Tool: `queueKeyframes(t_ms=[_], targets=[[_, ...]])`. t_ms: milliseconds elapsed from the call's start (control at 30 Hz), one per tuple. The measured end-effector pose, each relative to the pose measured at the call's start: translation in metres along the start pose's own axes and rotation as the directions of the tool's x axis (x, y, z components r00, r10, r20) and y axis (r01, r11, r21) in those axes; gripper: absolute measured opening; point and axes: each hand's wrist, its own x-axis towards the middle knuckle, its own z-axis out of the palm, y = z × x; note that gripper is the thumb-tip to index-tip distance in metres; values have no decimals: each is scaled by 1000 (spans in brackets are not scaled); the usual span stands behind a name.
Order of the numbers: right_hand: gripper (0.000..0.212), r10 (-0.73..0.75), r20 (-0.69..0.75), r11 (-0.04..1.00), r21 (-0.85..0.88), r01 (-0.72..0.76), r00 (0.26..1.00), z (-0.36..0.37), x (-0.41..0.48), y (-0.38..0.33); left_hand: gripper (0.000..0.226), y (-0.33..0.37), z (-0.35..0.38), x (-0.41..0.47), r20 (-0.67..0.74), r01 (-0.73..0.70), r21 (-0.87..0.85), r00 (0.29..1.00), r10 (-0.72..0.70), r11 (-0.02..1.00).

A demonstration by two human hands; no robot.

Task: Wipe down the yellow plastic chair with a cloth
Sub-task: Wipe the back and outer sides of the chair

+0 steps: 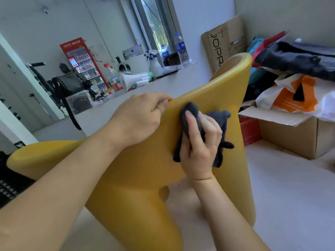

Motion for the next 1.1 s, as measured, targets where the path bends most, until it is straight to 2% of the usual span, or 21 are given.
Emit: queueKeyframes(t_ms=[133,167,233,300,400,500,533,600,633,667,700,733,767,833,867,933,967,1000,1033,1067,1100], targets=[[39,368,-60,916,-149,-373,928,-18,-25,40,33,7,2,2,21,-17,40,1000,16,999],[39,501,-84,855,-108,-508,861,-18,-17,33,33,12,5,5,12,-27,63,1000,26,998],[39,756,-23,654,66,-754,654,-19,14,17,30,25,12,15,-33,-34,141,999,39,989],[38,850,109,501,139,-854,516,-30,39,21,25,43,22,31,-71,-36,239,996,54,970],[34,786,414,432,163,-887,459,-68,65,38,25,65,32,45,-151,-86,190,982,115,978],[29,551,718,561,58,-826,425,-113,94,51,20,88,51,25,-437,-332,73,837,329,940],[27,455,797,624,32,-780,396,-128,107,50,22,98,63,8,-461,-337,25,832,310,941],[25,331,881,727,-9,-686,338,-151,133,45,44,110,90,-25,-335,-150,-182,939,82,972],[24,307,895,768,-32,-639,324,-160,141,44,53,111,101,-35,-169,16,-334,983,-77,942],[25,302,901,797,-57,-602,313,-168,146,44,55,109,110,-39,27,162,-523,984,-174,837],[26,311,902,809,-84,-582,301,-175,148,46,50,105,115,-38,219,276,-688,961,-171,672],[28,320,903,808,-101,-581,287,-180,148,48,41,101,117,-35,379,359,-775,923,-73,520],[29,330,902,796,-107,-596,278,-184,146,50,32,98,118,-35,471,397,-799,880,59,453],[25,366,889,727,-88,-681,276,-192,144,54,24,95,120,-36,475,359,-845,845,247,397],[23,407,874,650,-72,-757,266,-194,143,57,23,97,120,-36,440,340,-874,856,270,346],[22,537,810,483,-65,-873,237,-195,140,61,25,102,118,-36,391,352,-916,893,225,193],[23,609,759,462,-104,-881,230,-194,137,65,25,105,118,-35,374,352,-925,910,182,143],[24,676,692,495,-172,-851,253,-194,134,69,25,107,118,-33,360,344,-929,926,117,135],[26,722,610,556,-230,-799,327,-194,133,71,26,110,118,-32,348,338,-929,937,40,151],[28,718,552,628,-249,-737,425,-195,135,71,26,113,118,-32,333,333,-928,942,-30,167],[32,673,566,682,-225,-696,476,-195,139,72,25,115,117,-32,314,325,-929,946,-85,177]])
